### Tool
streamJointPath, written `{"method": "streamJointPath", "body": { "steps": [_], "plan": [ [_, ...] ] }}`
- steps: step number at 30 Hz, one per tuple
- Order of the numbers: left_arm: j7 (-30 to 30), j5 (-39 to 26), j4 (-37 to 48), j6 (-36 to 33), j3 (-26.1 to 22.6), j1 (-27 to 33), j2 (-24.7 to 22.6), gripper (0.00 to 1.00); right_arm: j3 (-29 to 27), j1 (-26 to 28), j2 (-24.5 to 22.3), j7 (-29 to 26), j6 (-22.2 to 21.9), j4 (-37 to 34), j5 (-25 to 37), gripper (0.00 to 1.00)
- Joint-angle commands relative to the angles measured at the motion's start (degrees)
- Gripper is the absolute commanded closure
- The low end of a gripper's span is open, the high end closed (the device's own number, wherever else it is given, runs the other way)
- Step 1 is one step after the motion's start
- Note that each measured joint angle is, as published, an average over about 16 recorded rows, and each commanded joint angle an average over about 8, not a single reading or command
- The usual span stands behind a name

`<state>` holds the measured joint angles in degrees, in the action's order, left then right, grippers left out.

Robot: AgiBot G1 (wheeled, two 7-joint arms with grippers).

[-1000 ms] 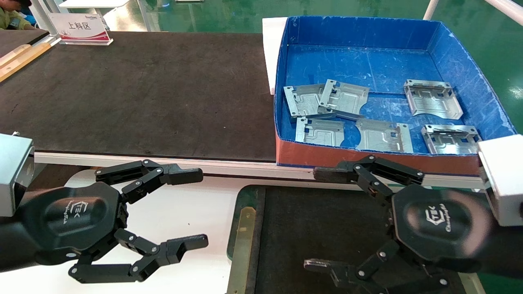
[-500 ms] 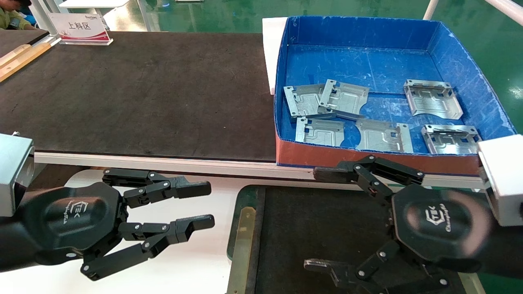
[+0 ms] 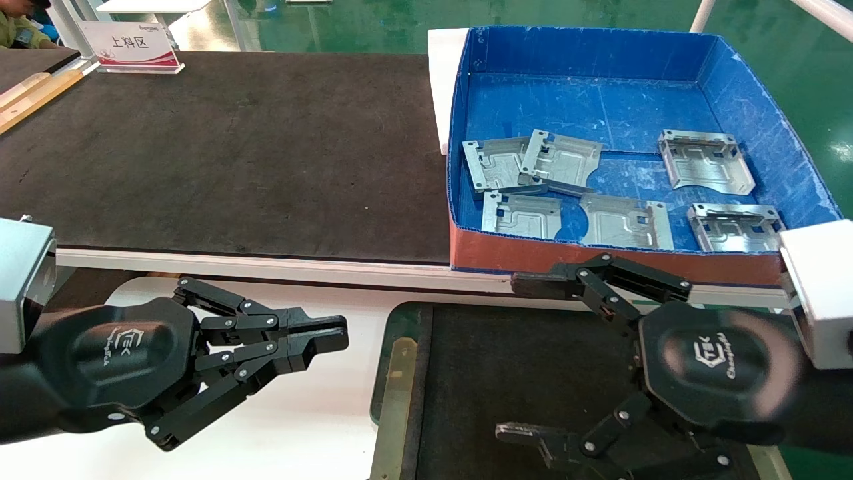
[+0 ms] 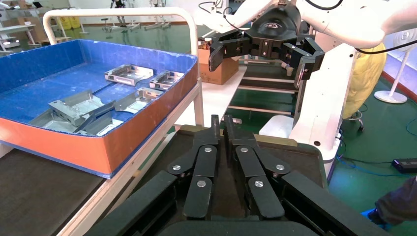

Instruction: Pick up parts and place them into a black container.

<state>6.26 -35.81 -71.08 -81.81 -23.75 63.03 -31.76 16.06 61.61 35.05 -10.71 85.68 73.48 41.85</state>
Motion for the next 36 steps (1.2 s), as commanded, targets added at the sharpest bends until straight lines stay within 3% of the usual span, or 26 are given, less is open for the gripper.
{"method": "streamJointPath", "body": {
  "steps": [1, 5, 6, 12, 14, 36],
  "plan": [
    [0.00, 0.00, 0.00, 0.00, 0.00, 0.00, 0.00, 1.00, 0.00, 0.00, 0.00, 0.00, 0.00, 0.00, 0.00, 0.00],
    [0.00, 0.00, 0.00, 0.00, 0.00, 0.00, 0.00, 0.99, 0.00, 0.00, 0.00, 0.00, 0.00, 0.00, 0.00, 0.00],
    [0.00, 0.00, 0.00, 0.00, 0.00, 0.00, 0.00, 0.94, 0.00, 0.00, 0.00, 0.00, 0.00, 0.00, 0.00, 0.00],
    [0.00, 0.00, 0.00, 0.00, 0.00, 0.00, 0.00, 0.19, 0.00, 0.00, 0.00, 0.00, 0.00, 0.00, 0.00, 0.00],
    [0.00, 0.00, 0.00, 0.00, 0.00, 0.00, 0.00, 0.00, 0.00, 0.00, 0.00, 0.00, 0.00, 0.00, 0.00, 0.00],
    [0.00, 0.00, 0.00, 0.00, 0.00, 0.00, 0.00, 0.00, -0.01, 0.00, -0.01, -0.02, -0.05, -0.02, 0.02, 0.00]
  ]
}}
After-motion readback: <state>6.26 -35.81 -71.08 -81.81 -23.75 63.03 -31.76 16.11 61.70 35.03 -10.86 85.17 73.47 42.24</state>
